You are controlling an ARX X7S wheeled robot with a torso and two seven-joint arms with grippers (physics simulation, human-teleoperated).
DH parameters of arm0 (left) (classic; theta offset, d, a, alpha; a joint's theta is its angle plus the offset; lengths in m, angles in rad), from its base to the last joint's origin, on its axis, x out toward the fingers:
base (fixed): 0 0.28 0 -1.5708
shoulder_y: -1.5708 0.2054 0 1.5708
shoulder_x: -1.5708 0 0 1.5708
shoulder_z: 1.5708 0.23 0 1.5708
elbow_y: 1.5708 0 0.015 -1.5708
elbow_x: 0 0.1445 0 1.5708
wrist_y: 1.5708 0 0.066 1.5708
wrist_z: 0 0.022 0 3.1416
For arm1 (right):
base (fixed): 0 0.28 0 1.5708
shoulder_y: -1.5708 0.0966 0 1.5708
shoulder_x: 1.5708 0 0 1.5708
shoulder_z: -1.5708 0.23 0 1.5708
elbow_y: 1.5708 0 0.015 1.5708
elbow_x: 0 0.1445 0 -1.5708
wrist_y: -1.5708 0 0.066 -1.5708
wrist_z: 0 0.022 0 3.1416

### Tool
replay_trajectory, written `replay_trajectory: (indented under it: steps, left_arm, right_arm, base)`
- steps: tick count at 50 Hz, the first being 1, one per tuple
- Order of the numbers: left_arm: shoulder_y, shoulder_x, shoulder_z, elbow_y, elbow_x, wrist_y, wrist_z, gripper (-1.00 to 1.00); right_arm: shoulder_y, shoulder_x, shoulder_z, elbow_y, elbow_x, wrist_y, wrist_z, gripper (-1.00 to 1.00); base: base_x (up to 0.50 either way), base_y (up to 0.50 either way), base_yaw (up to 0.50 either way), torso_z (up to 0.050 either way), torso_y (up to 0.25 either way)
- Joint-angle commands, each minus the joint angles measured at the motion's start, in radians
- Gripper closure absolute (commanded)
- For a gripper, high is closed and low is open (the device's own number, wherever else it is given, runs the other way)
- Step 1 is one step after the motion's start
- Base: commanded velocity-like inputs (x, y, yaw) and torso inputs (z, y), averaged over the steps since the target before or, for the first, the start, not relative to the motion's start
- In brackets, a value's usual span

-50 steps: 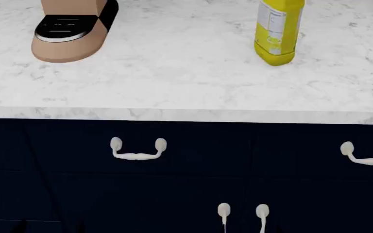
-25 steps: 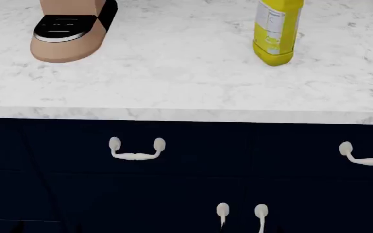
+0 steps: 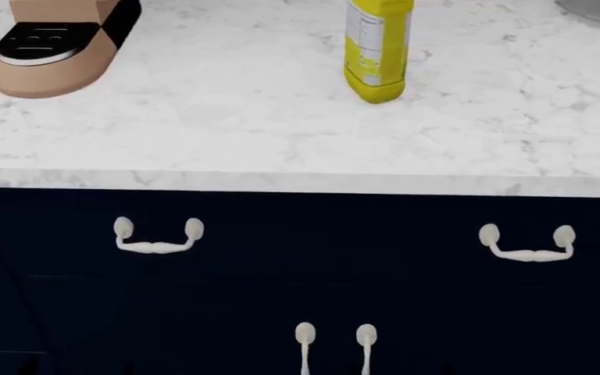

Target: Open the right drawer.

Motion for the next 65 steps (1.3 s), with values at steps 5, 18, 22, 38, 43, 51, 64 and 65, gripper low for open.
replay_trajectory:
  steps: [5,18,22,38,43,51,64,65]
  left_arm:
    - [-0.433,-0.002,-0.024,-0.599,-0.058,0.283,0.111,-1.00]
    - [-0.462,0.001,-0.015,-0.826,-0.052,0.355,0.103,-1.00]
    - [-0.457,0.000,-0.013,-0.817,-0.055,0.355,0.100,-1.00]
    - [-0.475,-0.001,-0.003,-0.880,-0.062,0.409,0.104,-1.00]
    - [-0.453,-0.003,0.001,-0.828,-0.081,0.389,0.119,-1.00]
    - [-0.441,-0.007,0.007,-0.794,-0.089,0.368,0.113,-1.00]
    - [-0.433,-0.012,0.016,-0.768,-0.096,0.358,0.106,-1.00]
    - [-0.433,-0.013,0.017,-0.769,-0.095,0.360,0.106,-1.00]
  right_arm:
    - [-0.004,0.018,-0.019,-0.029,0.019,0.014,0.023,-1.00]
    - [0.001,0.030,-0.034,-0.017,0.032,0.009,0.032,-1.00]
    - [0.001,0.033,-0.037,-0.022,0.036,0.011,0.037,-1.00]
    - [0.003,0.044,-0.051,-0.009,0.045,-0.006,0.050,-1.00]
    - [0.006,0.047,-0.056,0.005,0.045,-0.020,0.053,-1.00]
    - [0.007,0.053,-0.062,-0.004,0.051,-0.008,0.061,-1.00]
    - [0.007,0.060,-0.071,0.006,0.056,-0.025,0.070,-1.00]
    - [0.007,0.060,-0.071,0.010,0.054,-0.032,0.071,-1.00]
  base:
    - [0.00,-0.26,0.00,0.000,0.000]
    - [0.00,-0.26,0.00,0.000,0.000]
    - [0.00,-0.26,0.00,0.000,0.000]
    - [0.00,-0.26,0.00,0.000,0.000]
    - [0.00,-0.17,0.00,0.000,0.000]
    - [0.00,0.00,0.00,0.000,0.000]
    - [0.00,-0.24,0.00,0.000,0.000]
    - [0.00,0.00,0.00,0.000,0.000]
